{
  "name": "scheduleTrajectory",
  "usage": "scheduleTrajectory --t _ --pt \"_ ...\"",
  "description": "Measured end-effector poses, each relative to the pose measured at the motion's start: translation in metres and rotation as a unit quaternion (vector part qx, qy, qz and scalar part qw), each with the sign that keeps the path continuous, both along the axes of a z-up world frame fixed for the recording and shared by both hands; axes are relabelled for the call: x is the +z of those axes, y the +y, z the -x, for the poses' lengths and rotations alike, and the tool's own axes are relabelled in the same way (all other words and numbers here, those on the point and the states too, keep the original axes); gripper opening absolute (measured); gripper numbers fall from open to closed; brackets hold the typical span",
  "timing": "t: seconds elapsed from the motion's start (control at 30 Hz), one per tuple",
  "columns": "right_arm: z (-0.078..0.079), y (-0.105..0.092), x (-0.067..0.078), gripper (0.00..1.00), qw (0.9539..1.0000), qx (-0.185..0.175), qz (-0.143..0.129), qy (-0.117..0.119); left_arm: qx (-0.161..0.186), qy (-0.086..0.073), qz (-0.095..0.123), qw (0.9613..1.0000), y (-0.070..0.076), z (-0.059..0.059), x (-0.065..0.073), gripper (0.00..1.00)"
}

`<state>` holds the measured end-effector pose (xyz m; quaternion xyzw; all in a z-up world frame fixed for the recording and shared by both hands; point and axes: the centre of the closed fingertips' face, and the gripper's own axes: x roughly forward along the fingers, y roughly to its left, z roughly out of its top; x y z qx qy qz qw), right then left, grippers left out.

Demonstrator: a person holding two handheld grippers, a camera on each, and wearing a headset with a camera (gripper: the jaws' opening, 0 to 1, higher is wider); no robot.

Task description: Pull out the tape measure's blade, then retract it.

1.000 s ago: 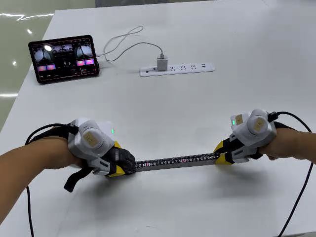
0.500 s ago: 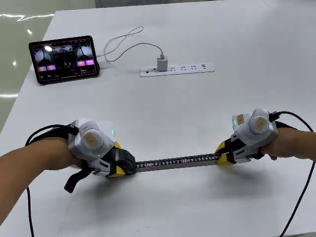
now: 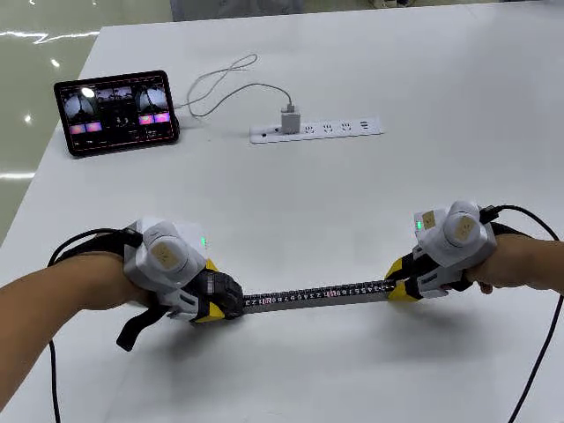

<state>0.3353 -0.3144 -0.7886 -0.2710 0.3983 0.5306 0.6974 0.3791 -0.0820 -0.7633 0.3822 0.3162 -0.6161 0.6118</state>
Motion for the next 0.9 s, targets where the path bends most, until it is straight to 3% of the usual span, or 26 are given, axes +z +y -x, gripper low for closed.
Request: scheduleTrajectory --t 0.27,0.43,0.6,0.9 --pt "-0.0024 -0.0025 -0.0022 0.12 0.9997 -0.009 0.023 0.011 0.001 0.016 -0.015 0.9998 -0.0008 0.0004 -0.0007 0.33" --pt "-0.0017 -0.0021 -0.0033 0.12 0.9992 0.011 0.037 0.001 0.0 0.012 -0.015 0.9998 -0.0005 -0.0004 -0.0011 0.34" --pt "-0.0016 -0.002 -0.0028 0.12 0.9991 0.0 0.04 0.012 -0.007 0.005 -0.015 0.9998 -0.0007 0.0004 -0.001 0.33" --pt "-0.002 -0.0023 -0.0039 0.13 0.9989 0.014 0.044 0.01 0.001 0.01 -0.016 0.9998 0.0002 -0.0004 -0.0013 0.33"
